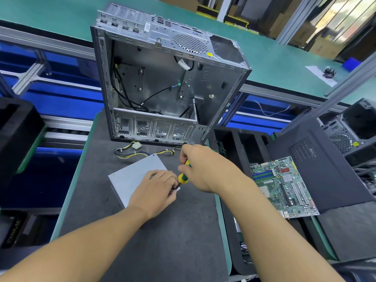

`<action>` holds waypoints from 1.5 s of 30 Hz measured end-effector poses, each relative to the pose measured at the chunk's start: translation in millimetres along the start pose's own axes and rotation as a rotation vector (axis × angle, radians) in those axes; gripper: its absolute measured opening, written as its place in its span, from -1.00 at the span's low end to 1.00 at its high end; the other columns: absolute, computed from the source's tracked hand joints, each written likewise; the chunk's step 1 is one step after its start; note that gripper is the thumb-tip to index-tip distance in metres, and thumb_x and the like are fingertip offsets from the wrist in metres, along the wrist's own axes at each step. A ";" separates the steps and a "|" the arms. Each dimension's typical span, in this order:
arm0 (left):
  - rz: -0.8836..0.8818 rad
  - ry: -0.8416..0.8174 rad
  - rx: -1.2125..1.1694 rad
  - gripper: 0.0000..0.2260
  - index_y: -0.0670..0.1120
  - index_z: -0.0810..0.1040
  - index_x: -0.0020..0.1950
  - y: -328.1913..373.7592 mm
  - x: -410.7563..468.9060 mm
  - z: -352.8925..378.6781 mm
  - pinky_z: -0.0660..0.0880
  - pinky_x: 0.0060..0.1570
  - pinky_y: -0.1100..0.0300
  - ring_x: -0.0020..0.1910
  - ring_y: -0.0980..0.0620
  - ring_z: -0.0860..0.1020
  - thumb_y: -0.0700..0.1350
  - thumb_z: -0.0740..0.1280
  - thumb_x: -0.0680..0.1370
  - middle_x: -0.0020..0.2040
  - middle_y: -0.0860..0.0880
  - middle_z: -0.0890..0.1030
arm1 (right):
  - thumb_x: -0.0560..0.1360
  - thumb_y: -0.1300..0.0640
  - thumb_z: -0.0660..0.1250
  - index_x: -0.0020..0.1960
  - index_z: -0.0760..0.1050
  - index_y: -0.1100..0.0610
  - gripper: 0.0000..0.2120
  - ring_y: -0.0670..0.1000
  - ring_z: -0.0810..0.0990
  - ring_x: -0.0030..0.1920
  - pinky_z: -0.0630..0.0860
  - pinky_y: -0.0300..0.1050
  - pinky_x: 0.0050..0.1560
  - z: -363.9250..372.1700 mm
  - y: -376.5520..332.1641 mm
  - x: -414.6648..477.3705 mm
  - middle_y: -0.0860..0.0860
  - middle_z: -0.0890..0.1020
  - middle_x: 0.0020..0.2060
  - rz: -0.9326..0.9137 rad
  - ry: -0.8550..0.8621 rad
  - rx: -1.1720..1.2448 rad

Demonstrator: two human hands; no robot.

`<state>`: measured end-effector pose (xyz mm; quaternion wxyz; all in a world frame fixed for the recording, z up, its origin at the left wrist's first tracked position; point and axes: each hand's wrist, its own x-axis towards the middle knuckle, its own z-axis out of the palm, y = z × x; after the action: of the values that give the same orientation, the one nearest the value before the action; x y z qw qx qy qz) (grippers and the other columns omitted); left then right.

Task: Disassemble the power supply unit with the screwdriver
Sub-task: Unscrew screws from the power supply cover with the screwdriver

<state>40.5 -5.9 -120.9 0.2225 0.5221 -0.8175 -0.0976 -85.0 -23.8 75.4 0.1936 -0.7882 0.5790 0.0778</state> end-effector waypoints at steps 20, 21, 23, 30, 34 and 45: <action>-0.062 -0.251 -0.289 -0.65 -0.07 0.39 -0.25 75.6 41.4 4.9 0.41 -0.24 0.05 -0.26 0.01 0.52 0.06 0.19 0.67 -0.32 0.03 0.55 | 0.62 0.09 0.23 0.02 0.36 0.05 -0.94 -0.01 0.41 -0.25 0.28 -0.13 -0.35 -17.8 105.0 -89.1 0.04 0.48 0.04 0.383 0.105 0.060; -0.108 -0.270 -0.435 -0.68 -0.09 0.46 -0.25 93.2 47.1 8.3 0.45 -0.25 0.12 -0.30 0.08 0.54 0.02 0.23 0.66 -0.33 0.05 0.58 | 0.62 0.09 0.23 0.01 0.36 0.04 -0.95 -0.04 0.41 -0.27 0.26 -0.15 -0.38 -18.8 111.2 -94.9 0.03 0.48 0.02 0.418 0.123 0.080; -0.222 -0.326 -0.672 -0.74 -0.15 0.56 -0.25 127.5 56.6 16.9 0.46 -0.31 0.31 -0.37 0.16 0.59 -0.11 0.31 0.62 -0.33 0.04 0.65 | 0.61 0.09 0.23 0.01 0.36 0.03 -0.95 -0.02 0.43 -0.24 0.27 -0.14 -0.36 -19.2 123.4 -106.7 0.02 0.47 0.01 0.477 0.153 0.107; -0.616 -0.765 -0.987 -0.82 -0.17 0.47 -0.14 218.2 89.2 33.3 0.42 -0.13 0.16 -0.29 -0.06 0.51 -0.16 0.22 0.65 -0.29 -0.18 0.44 | 0.60 0.07 0.25 0.07 0.41 0.04 -0.92 0.10 0.50 0.00 0.35 -0.07 -0.13 -11.7 152.0 -144.1 0.03 0.50 0.11 0.608 0.191 0.118; -0.665 -0.669 -0.955 -0.82 -0.12 0.46 0.08 215.6 101.8 29.5 0.31 -0.09 0.13 -0.09 -0.08 0.50 -0.06 0.13 0.65 -0.04 -0.16 0.42 | 0.61 0.09 0.23 0.04 0.38 0.05 -0.95 0.08 0.47 -0.12 0.35 -0.06 -0.21 -12.2 155.2 -150.0 0.03 0.50 0.03 0.605 0.190 0.148; -0.036 -0.821 0.485 -0.29 0.29 0.23 0.50 30.5 74.3 -12.9 -0.11 0.38 -0.46 0.59 -0.21 -0.20 0.39 0.23 0.35 0.63 0.02 -0.17 | 0.62 0.10 0.23 0.03 0.38 0.06 -0.95 -0.07 0.39 -0.31 0.27 -0.14 -0.38 -12.0 113.8 -105.3 -0.02 0.45 -0.07 0.444 0.187 0.166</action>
<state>-4.6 -58.3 -78.1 -0.2487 0.4916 -0.8278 -0.1060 -226.9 35.4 98.4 0.1816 -0.6269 0.7576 -0.0026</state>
